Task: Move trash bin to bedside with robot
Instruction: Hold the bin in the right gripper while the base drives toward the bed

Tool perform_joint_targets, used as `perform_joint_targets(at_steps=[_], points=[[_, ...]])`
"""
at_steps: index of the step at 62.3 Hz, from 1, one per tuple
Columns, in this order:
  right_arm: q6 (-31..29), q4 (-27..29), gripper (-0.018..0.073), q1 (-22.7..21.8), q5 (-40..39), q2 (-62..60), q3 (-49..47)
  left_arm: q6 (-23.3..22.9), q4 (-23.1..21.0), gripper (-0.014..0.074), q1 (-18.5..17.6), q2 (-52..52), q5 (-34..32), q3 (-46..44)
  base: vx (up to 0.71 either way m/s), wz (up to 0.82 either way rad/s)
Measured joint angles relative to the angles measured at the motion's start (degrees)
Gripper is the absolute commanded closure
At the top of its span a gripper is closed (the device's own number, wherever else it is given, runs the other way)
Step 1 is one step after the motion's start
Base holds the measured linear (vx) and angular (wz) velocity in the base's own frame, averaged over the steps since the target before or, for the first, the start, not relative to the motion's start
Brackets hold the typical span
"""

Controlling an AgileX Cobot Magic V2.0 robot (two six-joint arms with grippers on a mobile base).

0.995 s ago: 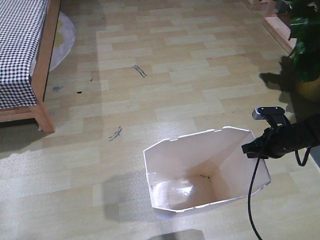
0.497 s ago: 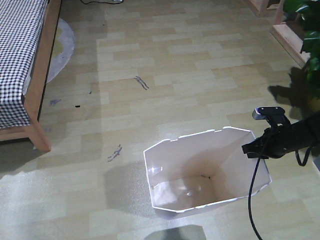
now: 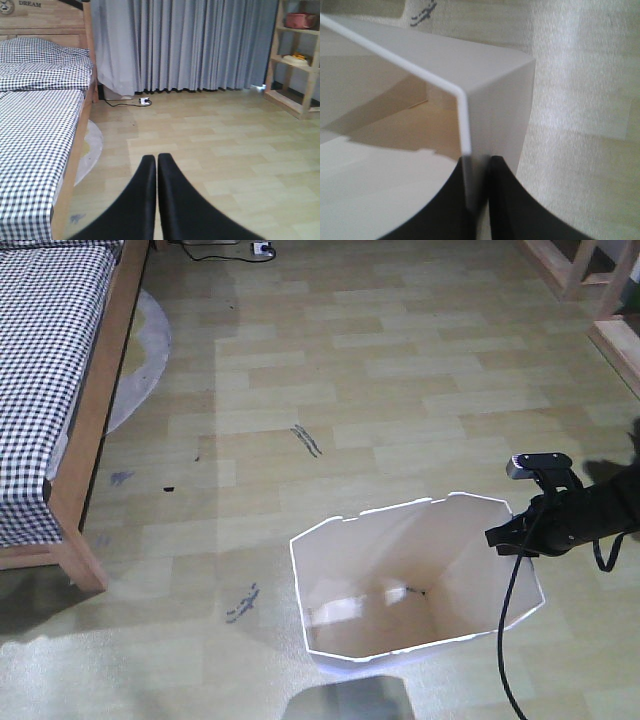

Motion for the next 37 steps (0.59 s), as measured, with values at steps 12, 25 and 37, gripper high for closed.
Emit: perform_joint_targets(at_steps=[12, 25, 37], points=[[0.0, 0.2, 0.0565, 0.0, 0.5, 0.0, 0.0, 0.0, 0.0, 0.0602, 0.0, 0.0, 0.0, 0.0, 0.43, 0.1], [0.0, 0.2, 0.0565, 0.0, 0.6, 0.0, 0.0, 0.0, 0.0, 0.0602, 0.0, 0.0, 0.0, 0.0, 0.43, 0.05], [0.0, 0.2, 0.0565, 0.0, 0.3, 0.0, 0.0, 0.0, 0.0, 0.0602, 0.0, 0.0, 0.0, 0.0, 0.43, 0.02]])
